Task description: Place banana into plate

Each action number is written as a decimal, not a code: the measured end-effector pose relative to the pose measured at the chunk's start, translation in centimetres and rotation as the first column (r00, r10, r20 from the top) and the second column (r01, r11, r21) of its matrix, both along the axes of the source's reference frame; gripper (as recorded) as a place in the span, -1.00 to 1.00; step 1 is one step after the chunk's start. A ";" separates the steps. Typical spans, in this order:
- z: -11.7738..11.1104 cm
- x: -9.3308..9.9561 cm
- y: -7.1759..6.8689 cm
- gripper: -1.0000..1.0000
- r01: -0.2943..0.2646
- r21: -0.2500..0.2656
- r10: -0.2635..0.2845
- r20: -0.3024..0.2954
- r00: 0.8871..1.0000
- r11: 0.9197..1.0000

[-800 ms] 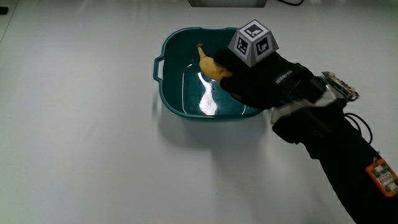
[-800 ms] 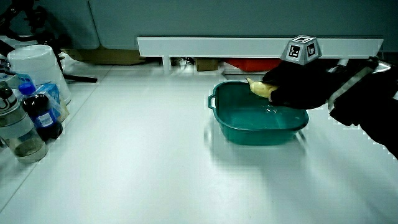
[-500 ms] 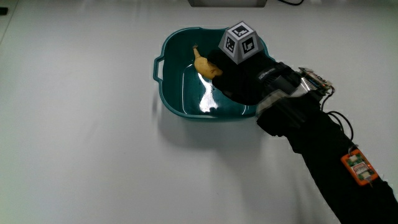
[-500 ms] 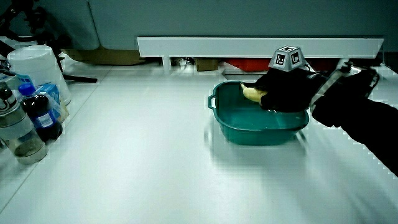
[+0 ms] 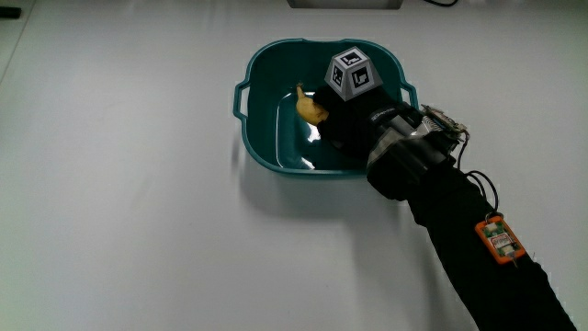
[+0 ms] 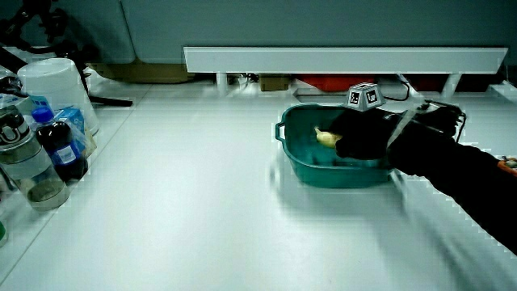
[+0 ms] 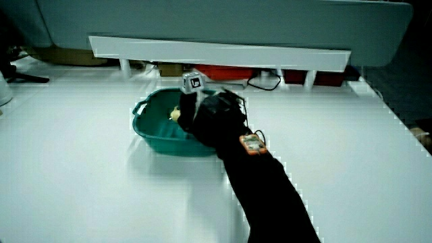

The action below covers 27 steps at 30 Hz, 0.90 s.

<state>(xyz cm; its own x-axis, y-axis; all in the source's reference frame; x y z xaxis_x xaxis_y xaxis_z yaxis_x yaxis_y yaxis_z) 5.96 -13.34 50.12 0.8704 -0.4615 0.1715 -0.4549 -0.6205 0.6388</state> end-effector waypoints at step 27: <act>3.8 -0.3 1.0 0.00 0.008 -0.063 -0.014 -0.087 0.996 0.998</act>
